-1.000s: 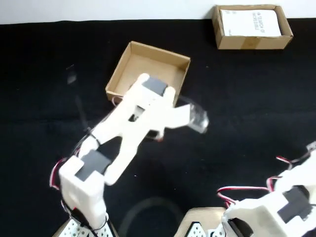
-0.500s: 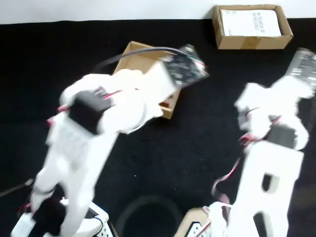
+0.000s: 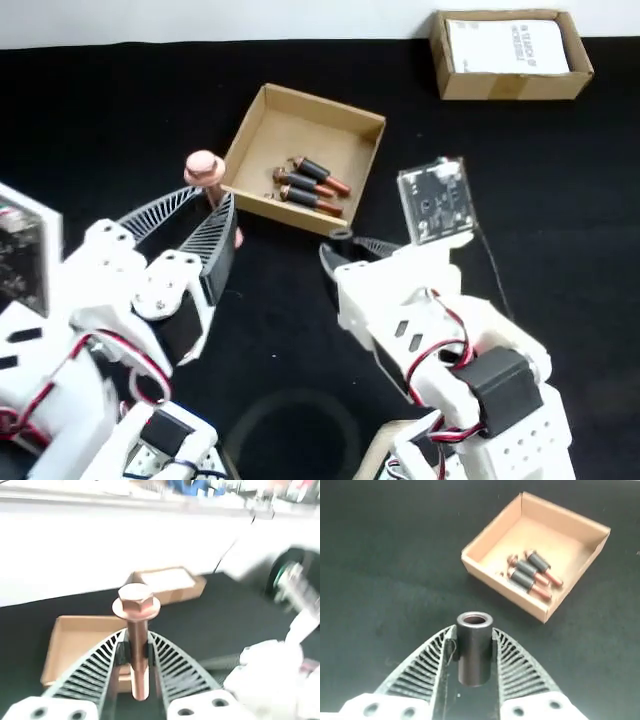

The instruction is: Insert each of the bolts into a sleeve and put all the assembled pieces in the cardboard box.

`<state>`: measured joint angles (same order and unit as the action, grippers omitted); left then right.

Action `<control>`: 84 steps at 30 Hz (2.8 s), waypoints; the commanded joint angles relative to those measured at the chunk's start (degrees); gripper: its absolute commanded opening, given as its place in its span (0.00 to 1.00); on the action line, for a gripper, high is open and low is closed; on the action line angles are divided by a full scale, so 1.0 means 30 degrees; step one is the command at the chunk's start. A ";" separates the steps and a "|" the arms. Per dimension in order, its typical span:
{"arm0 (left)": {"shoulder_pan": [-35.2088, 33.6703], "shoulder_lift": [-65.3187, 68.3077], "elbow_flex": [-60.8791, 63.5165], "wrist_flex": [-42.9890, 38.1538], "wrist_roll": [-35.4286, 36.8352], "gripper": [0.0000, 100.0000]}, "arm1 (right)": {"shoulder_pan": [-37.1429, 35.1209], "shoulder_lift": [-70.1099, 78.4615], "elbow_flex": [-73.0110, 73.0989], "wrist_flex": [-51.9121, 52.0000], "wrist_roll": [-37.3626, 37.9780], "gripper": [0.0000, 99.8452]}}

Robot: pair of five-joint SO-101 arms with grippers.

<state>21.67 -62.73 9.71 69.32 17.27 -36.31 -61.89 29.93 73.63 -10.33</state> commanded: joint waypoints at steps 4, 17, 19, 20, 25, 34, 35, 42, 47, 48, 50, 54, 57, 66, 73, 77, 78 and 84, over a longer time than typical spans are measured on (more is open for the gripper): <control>0.0044 -0.0864 0.6462 -0.7297 0.2520 0.01 | -0.0220 -0.3678 0.4176 -0.2857 0.1582 0.01; 0.2623 0.3238 0.6198 -1.0579 0.2520 0.01 | -0.0103 -0.9216 0.9421 -0.6930 0.1582 0.01; 0.2623 0.3560 0.5582 -1.0344 0.2520 0.01 | -0.0103 -0.9509 0.9890 -0.7311 0.1582 0.01; 0.2623 0.3619 0.5289 -0.9846 0.2520 0.01 | -0.0103 -0.9568 1.0037 -0.7429 0.1582 0.01; 0.2652 0.3590 0.4352 -0.7033 0.2520 0.01 | -0.0103 -0.9656 1.0242 -0.7575 0.1582 0.01; 0.3326 0.2740 0.4615 -0.5245 0.5011 0.01 | -0.0073 -0.9626 1.0125 -0.7575 0.1582 0.01; 0.3443 0.2593 0.4850 -0.5275 0.5011 0.01 | -0.0073 -0.9626 1.0125 -0.7575 0.1582 0.01; 0.3531 0.2125 0.5788 -0.5158 0.5011 0.01 | 0.0513 -0.9626 1.0066 -0.7575 0.1582 0.01; 0.3560 0.2037 0.7077 -0.5187 0.5011 0.01 | 0.1070 -0.9714 1.0037 -0.7458 0.1553 0.01; 0.3560 0.2037 0.7399 -0.5245 0.5040 0.01 | 0.1070 -0.9714 1.0037 -0.7429 0.1495 0.01; 0.3590 0.2037 0.7692 -0.5275 0.5040 0.01 | 0.1070 -0.9714 1.0037 -0.7429 0.1524 0.01; 0.4176 0.2066 0.7780 -0.5275 0.4982 0.01 | 0.1040 -0.9714 1.0037 -0.7429 0.1495 0.01; 0.5026 0.2066 0.7810 -0.5216 0.4923 0.01 | 0.1040 -0.9685 1.0037 -0.7458 0.1553 0.01; 0.7751 0.2183 0.7780 -0.4132 0.0029 0.01 | 0.1011 -0.9626 1.0037 -0.7429 0.1582 0.01; 0.8396 0.2066 0.7692 -0.1055 -0.1553 0.01 | 0.1040 -0.9685 1.0037 -0.7399 0.1582 0.01; 0.7077 0.2066 0.7663 -0.0762 -0.2110 0.06 | 0.1040 -0.9626 1.0037 -0.7399 0.1582 0.01; 0.6637 0.2066 0.7634 -0.0322 -0.2110 0.11 | 0.1040 -0.9597 1.0037 -0.7429 0.1641 0.01; 0.5553 0.2095 0.5407 0.3663 -0.2256 0.23 | 0.1158 -0.9568 1.0037 -0.7546 0.2755 0.01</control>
<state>38.37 -56.31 29.23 74.68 11.21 -34.29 -90.29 61.23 52.35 -2.68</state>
